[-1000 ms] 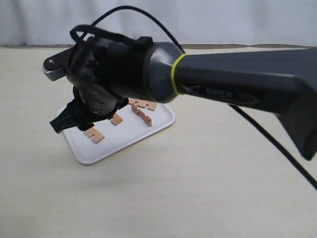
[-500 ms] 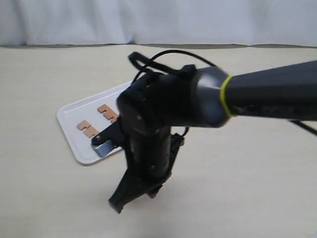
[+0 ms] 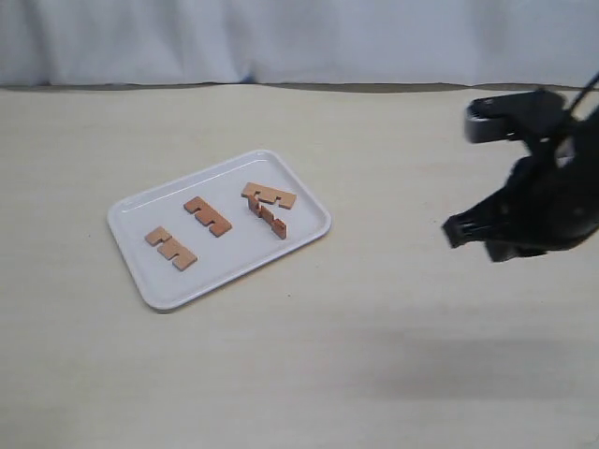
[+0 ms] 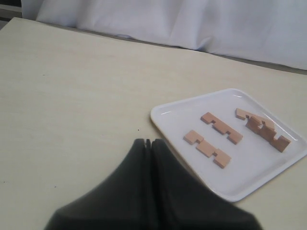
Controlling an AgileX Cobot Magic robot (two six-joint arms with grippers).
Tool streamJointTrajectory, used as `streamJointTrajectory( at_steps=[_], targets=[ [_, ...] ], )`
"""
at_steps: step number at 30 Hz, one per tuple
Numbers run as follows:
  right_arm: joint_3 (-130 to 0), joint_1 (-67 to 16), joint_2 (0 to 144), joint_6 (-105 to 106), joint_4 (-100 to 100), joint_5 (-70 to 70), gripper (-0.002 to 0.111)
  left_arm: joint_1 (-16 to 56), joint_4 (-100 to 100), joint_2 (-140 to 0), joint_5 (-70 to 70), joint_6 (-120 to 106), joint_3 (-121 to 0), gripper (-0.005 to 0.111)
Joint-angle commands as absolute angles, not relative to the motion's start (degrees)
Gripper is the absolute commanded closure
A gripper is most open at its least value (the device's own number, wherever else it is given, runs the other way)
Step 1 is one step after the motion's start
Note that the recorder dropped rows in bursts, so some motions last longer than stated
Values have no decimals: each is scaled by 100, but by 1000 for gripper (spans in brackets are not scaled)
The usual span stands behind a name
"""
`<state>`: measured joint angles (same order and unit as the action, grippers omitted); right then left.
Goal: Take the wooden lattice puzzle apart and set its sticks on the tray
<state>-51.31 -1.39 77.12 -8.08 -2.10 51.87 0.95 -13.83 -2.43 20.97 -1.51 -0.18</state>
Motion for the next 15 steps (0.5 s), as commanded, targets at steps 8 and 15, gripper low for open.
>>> streamJointTrajectory(
  at_steps=[8, 15],
  targets=[
    [-3423, 1300, 5323, -990, -1164, 3166, 104, 141, -1403, -263, 2067, -142, 0, 107],
    [-2759, 1254, 4107, -1153, -980, 2219, 104, 141, -1403, -263, 2061, -142, 0, 107]
  ],
)
